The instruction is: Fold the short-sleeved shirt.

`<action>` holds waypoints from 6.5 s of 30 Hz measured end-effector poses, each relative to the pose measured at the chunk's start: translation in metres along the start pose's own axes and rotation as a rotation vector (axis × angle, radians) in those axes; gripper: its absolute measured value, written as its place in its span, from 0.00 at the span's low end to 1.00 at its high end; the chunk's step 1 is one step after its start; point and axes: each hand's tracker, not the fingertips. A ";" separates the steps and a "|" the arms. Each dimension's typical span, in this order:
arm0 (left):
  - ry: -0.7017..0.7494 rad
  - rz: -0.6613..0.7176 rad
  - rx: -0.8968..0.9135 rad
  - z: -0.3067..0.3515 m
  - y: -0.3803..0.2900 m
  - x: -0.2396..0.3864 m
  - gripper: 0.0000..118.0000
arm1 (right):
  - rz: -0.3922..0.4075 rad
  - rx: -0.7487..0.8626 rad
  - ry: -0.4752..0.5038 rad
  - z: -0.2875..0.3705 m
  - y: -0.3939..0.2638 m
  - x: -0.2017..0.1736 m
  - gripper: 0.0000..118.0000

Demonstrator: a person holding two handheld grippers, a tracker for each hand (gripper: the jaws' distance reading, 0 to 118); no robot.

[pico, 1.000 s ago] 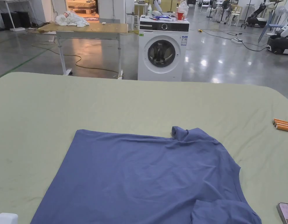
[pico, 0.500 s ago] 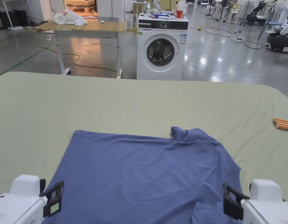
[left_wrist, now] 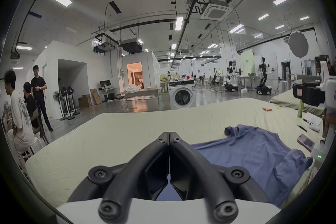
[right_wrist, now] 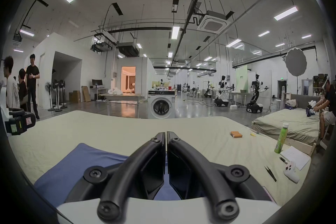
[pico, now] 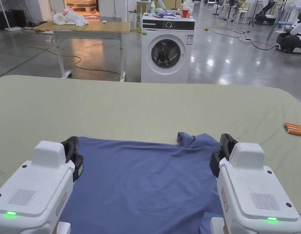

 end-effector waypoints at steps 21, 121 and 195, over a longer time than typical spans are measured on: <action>-0.031 -0.016 -0.744 0.055 -0.093 -0.094 0.21 | 0.076 -0.152 0.086 -0.005 -0.036 0.000 0.00; -0.049 0.200 -0.646 -0.140 -0.080 -0.106 0.24 | 0.009 -0.582 0.037 -0.119 -0.090 0.116 0.34; -0.042 0.161 -0.782 -0.091 -0.101 -0.091 0.02 | -0.006 -0.870 0.079 -0.106 -0.152 0.126 0.06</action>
